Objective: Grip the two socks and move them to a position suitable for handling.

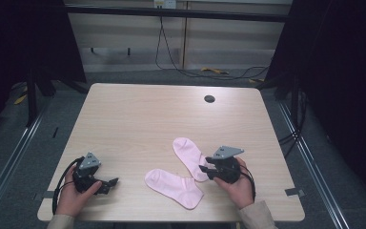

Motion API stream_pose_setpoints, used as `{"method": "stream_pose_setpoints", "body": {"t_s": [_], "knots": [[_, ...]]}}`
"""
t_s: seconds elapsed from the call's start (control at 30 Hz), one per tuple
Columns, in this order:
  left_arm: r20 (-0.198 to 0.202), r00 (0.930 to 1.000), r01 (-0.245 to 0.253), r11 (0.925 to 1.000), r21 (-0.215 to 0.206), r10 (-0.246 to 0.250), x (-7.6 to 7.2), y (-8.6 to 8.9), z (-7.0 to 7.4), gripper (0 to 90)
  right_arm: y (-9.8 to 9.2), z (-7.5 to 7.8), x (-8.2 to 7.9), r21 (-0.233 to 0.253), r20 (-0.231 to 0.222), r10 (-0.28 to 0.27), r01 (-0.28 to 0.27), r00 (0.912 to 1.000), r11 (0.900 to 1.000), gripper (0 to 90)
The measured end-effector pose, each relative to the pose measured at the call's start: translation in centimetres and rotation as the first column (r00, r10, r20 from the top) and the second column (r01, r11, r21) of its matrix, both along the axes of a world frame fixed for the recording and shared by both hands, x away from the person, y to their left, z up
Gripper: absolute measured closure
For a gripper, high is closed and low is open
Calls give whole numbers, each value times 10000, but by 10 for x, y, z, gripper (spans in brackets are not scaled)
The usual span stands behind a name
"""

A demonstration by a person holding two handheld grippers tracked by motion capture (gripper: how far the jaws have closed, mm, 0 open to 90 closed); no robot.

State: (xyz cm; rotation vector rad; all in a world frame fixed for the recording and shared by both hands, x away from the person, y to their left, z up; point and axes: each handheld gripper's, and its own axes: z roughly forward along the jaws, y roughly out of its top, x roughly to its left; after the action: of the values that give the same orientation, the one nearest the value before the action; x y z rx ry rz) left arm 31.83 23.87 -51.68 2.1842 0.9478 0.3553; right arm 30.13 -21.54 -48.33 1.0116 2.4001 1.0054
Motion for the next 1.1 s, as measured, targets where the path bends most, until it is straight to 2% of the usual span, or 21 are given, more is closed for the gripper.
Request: {"method": "stream_pose_setpoints", "body": {"t_s": [0.03,0.1,0.13,0.27,0.37,0.4,0.43,0.53,0.6,0.73,0.93,1.1], "knots": [[-1,10000,3,10000,3,-3,0,0,0,0,-3,-3,-2,-166,-13,-48,48,10000,9999,588],[21,10000,1,10000,6,-1,0,0,0,0,-7,-7,-6,-174,-80,10,-11,10000,9998,590],[21,10000,-3,10000,5,3,0,0,0,0,-10,-10,-8,-698,140,-64,74,9999,9975,581],[10,10000,44,10000,-6,-44,0,0,0,0,-18,-10,-10,-918,384,-434,467,9983,9947,543],[8,10000,47,10000,-7,-47,0,0,0,0,-27,-10,-11,-766,425,-970,1000,9944,9920,493],[10,10000,48,10000,0,-48,0,0,0,0,-33,-9,-13,-384,309,-1327,1339,9907,9903,424],[10,10000,48,10000,0,-48,0,0,0,0,-33,-9,-13,-384,309,-1327,1339,9907,9903,424],[9,10000,41,10000,-32,-41,0,0,0,0,-37,-8,-19,342,284,-1458,1448,9889,9889,364],[2,10000,43,10000,-25,-43,-1,0,0,0,-37,-8,-21,454,218,-1499,1488,9885,9878,354],[-25,10000,63,10000,-6,-63,-1,0,0,0,-36,-6,-26,754,222,-1301,1281,9913,9889,346],[-25,10000,-5,10000,-52,5,-1,0,0,0,-31,-10,-29,797,92,-1022,1011,9947,9917,327],[-21,10000,-2,10000,-99,1,-2,0,0,0,-26,-8,-31,938,221,-765,741,9968,9928,299]]}}
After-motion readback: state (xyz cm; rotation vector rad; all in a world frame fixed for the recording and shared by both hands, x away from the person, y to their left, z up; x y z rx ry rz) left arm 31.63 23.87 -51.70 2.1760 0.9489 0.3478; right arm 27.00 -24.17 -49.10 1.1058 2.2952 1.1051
